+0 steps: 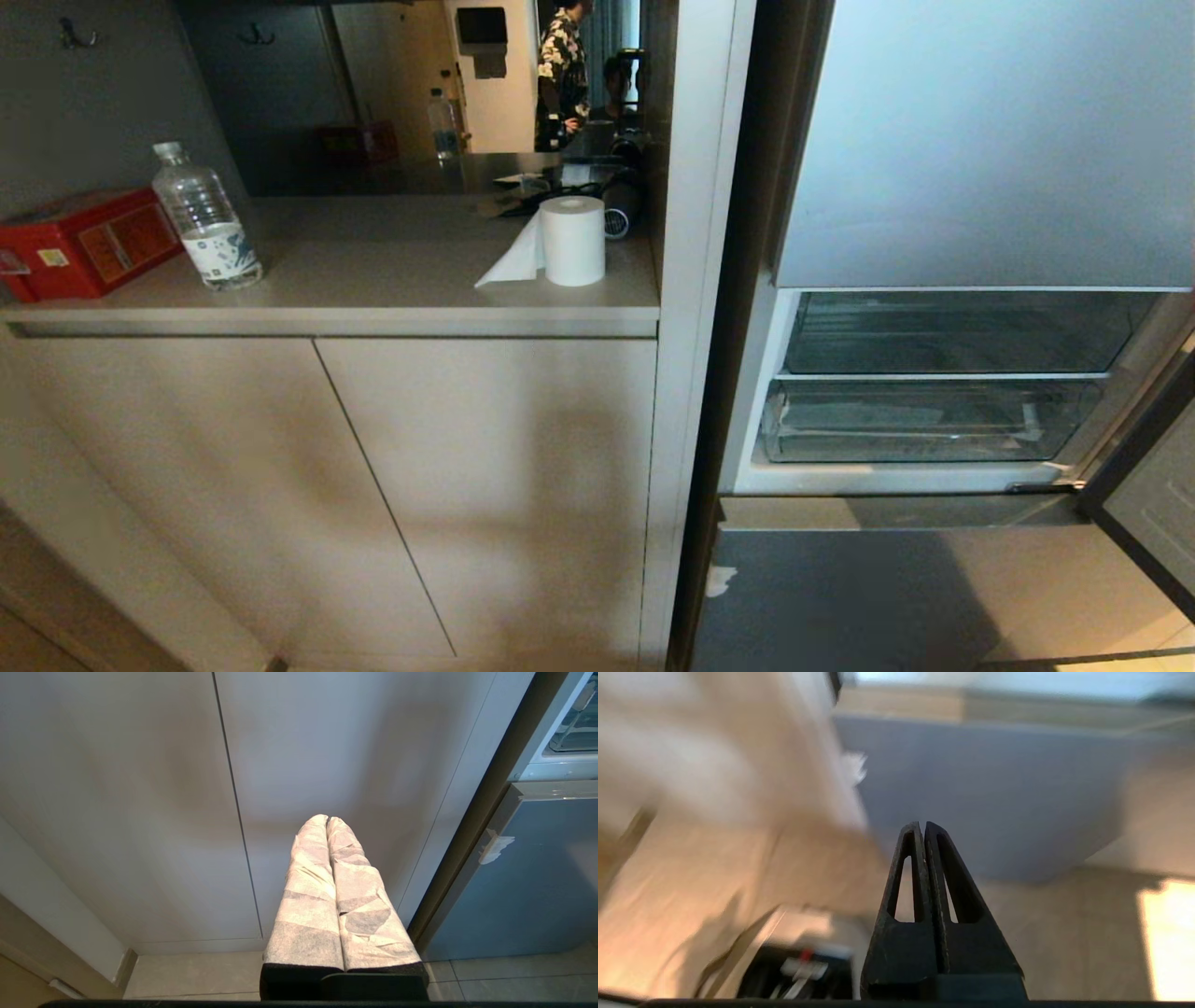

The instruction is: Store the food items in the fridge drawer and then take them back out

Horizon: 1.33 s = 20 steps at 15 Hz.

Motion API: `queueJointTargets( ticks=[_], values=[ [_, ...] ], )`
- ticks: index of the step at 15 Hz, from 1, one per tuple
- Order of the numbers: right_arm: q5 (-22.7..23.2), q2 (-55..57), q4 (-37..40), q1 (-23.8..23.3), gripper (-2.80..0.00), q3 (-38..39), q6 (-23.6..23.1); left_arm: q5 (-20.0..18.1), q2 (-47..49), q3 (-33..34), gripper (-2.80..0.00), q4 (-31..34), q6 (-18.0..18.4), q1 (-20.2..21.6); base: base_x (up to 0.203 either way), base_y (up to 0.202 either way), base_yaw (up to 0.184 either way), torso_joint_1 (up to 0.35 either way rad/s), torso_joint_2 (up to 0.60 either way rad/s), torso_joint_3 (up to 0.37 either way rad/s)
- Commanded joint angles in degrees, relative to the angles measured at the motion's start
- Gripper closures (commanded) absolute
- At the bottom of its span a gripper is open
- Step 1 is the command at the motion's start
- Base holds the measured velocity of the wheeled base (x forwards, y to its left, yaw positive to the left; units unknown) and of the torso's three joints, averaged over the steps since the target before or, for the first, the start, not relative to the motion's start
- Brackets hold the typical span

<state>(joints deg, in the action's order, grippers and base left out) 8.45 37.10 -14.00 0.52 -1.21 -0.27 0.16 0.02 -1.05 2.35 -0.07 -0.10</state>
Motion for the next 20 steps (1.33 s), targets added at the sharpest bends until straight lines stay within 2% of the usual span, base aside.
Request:
queueJointTargets(
  ticks=[1,6,11,14,17,18,20],
  values=[
    [1.8,22.6,-7.0,0.2,0.00,-1.7,0.1,0.0,-0.1,0.0,0.00,0.0,0.0,0.0,0.000,0.000,0.000,0.000,0.00,0.000],
    [3.5,53.2,-28.8,2.1,0.00,-6.7,1.9,0.0,-0.1,0.0,0.00,0.0,0.0,0.0,0.000,0.000,0.000,0.000,0.00,0.000],
    [-0.6,74.9,-52.4,7.8,0.00,-11.7,5.9,0.0,-0.1,0.0,0.00,0.0,0.0,0.0,0.000,0.000,0.000,0.000,0.00,0.000],
    [-6.7,81.8,-60.4,12.8,0.00,-17.7,7.2,0.0,-0.1,0.0,0.00,0.0,0.0,0.0,0.000,0.000,0.000,0.000,0.00,0.000],
    [-10.3,86.0,-63.0,15.9,0.00,-23.2,7.9,0.0,-0.1,0.0,0.00,0.0,0.0,0.0,0.000,0.000,0.000,0.000,0.00,0.000],
    [-12.5,87.3,-63.3,16.7,-2.80,-25.0,8.0,0.0,-0.1,0.0,0.00,0.0,0.0,0.0,0.000,0.000,0.000,0.000,0.00,0.000],
    [-16.6,89.5,-64.4,17.5,-2.80,-28.6,8.1,0.0,-0.1,0.0,0.00,0.0,-0.1,0.0,0.000,0.000,0.000,0.000,0.00,0.000]
  ],
)
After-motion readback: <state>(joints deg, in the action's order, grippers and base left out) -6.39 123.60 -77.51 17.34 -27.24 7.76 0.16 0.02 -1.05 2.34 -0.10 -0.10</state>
